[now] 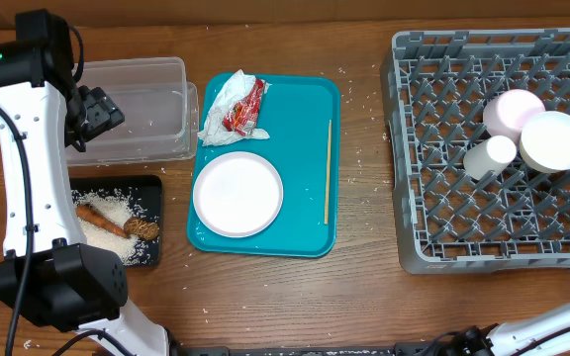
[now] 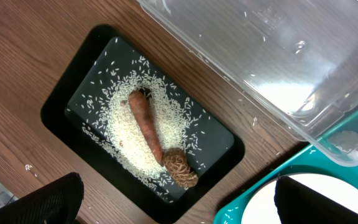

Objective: Sort waste into correct bins and load items into the dishwasher
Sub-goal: 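Lower the white bowl into the rack beside the pink bowl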

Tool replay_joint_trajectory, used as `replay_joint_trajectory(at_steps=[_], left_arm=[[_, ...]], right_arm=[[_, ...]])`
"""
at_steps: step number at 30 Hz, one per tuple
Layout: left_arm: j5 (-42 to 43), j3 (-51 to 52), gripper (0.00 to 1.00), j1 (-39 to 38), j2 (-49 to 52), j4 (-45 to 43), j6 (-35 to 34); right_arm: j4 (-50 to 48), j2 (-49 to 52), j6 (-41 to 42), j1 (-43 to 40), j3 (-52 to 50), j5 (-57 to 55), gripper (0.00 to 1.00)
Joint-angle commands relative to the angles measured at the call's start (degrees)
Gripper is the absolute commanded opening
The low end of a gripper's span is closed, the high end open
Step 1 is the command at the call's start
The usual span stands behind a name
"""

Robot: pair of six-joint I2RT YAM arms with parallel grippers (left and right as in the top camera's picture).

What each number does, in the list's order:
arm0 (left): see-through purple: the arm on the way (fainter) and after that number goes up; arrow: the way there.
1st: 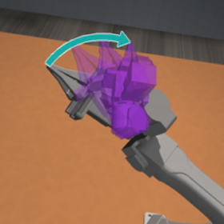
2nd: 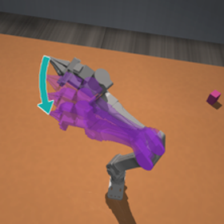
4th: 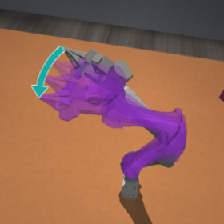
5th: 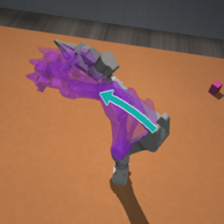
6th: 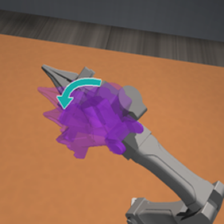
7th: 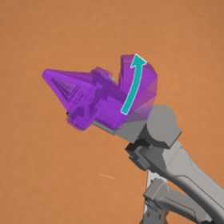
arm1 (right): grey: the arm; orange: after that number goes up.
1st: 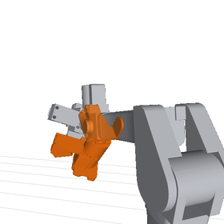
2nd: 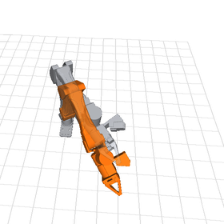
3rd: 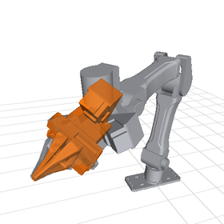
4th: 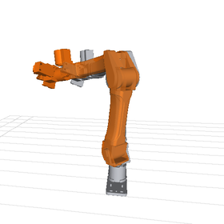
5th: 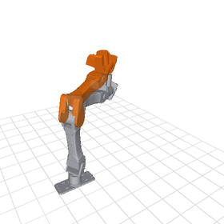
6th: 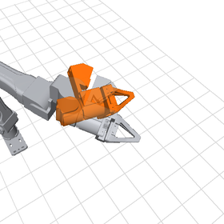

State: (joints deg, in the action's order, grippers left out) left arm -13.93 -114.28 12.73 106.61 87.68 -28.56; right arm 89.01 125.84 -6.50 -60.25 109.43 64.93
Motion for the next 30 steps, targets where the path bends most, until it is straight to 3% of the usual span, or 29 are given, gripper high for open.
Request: replay_joint_trajectory(at_steps=[1,3,7,11,19,25,30], left_arm=[[0.07,-0.94,1.0,-0.74,-0.96,-0.07,0.24],[0.07,-0.94,1.0,-0.74,-0.96,-0.07,0.24],[0.07,-0.94,1.0,-0.76,-0.96,-0.09,0.24],[0.07,-0.94,1.0,-0.74,-0.96,-0.07,0.24],[0.07,-0.94,1.0,-0.76,-0.96,-0.07,0.24],[0.07,-0.94,1.0,-0.76,-0.96,-0.07,0.24],[0.07,-0.94,1.0,-0.76,-0.96,-0.07,0.24]], right_arm=[[-2.93,-7.87,-1.81,4.17,1.68,0.39,0.28],[-6.03,-10.69,-0.33,6.91,1.66,-2.64,0.29],[-13.62,-15.47,8.72,14.95,1.66,-22.84,0.33],[-16.98,-16.06,16.0,26.34,1.57,-47.08,0.5],[-17.57,-11.96,31.12,42.75,1.55,-77.22,0.7],[-16.92,-10.01,34.67,44.72,1.55,-81.2,0.72],[-16.98,-9.99,32.79,43.04,1.55,-82.03,0.73]])
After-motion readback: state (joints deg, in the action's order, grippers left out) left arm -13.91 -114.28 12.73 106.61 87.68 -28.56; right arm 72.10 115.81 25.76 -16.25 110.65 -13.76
